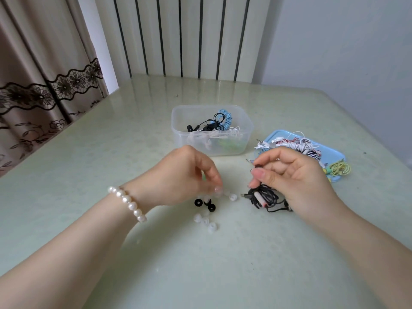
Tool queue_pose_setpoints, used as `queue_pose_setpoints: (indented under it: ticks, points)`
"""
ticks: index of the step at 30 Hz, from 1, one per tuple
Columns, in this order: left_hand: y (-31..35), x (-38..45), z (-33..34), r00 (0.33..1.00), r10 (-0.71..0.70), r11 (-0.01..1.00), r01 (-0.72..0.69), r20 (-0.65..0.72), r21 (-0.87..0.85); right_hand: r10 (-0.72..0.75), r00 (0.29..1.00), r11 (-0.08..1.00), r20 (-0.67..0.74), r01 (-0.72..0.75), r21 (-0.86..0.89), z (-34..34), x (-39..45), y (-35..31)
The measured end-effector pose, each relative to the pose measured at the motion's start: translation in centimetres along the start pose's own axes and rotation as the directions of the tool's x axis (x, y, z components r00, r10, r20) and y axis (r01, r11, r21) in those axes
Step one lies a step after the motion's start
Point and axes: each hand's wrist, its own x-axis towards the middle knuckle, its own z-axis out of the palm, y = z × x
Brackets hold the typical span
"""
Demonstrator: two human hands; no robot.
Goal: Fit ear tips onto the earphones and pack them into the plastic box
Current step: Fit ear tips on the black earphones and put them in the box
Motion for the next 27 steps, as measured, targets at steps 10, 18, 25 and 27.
queue_pose_setpoints:
  ticks: [10, 18, 25, 27]
  points:
    - [-0.6, -0.1, 0.7, 0.974, 0.111, 0.93, -0.173, 0.199, 0.325, 0.068, 0.997, 0.996, -0.032, -0.07, -0.051, -0.1, 0.0, -0.3]
    - [-0.6, 0.0, 1.3, 0.972, 0.14, 0.902, -0.203, 0.187, 0.381, 0.082, 0.997, 0.994, -0.015, -0.082, -0.074, 0.2, -0.3, -0.6]
    - [-0.6, -0.1, 1.3, 0.983, 0.18, 0.969, -0.181, 0.025, 0.165, 0.102, 0.994, 0.993, -0.03, -0.103, -0.048, -0.1, -0.4, -0.9]
    - [0.0, -0.2, 1.4, 0.987, 0.097, 0.992, -0.106, -0.128, -0.07, 0.113, 0.993, 0.992, -0.023, -0.114, -0.046, -0.2, -0.4, -1.0]
